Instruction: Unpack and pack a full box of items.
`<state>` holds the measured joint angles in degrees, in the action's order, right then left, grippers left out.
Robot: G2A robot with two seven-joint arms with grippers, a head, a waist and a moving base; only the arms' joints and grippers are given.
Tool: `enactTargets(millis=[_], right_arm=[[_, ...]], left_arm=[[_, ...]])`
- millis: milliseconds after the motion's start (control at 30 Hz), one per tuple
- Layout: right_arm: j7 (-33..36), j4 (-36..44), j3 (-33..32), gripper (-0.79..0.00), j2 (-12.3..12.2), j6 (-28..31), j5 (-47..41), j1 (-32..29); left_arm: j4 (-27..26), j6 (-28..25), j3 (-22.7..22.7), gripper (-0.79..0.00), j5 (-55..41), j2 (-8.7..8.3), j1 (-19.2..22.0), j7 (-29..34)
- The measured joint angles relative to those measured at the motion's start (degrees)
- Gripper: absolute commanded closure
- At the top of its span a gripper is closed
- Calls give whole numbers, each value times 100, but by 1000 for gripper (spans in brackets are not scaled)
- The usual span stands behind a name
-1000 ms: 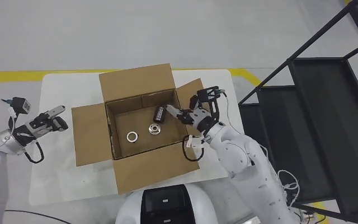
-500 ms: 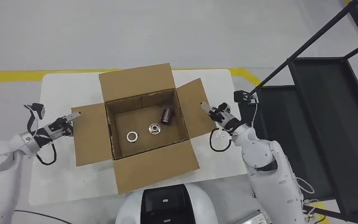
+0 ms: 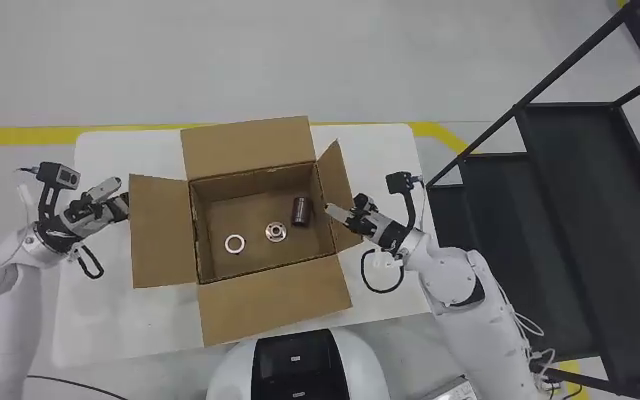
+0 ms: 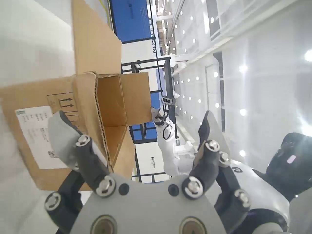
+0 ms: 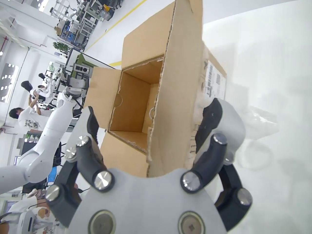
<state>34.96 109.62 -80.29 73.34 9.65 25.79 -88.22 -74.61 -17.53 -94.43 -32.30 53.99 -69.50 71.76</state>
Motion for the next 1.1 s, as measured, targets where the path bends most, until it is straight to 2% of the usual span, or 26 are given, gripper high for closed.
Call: enactTargets(millis=[333, 633, 1100], right_arm=[[190, -437, 804, -785, 38, -38, 142, 468], [188, -911, 1442, -785, 102, -100, 138, 917], [233, -776, 1668, -785, 68, -382, 611, 970]], left_arm=[[-341, 127, 775, -785, 430, 49, 721, 357], [-217, 229, 1562, -785, 1133, 112, 1429, 543], [-207, 163, 2536, -785, 2498, 194, 1805, 296]])
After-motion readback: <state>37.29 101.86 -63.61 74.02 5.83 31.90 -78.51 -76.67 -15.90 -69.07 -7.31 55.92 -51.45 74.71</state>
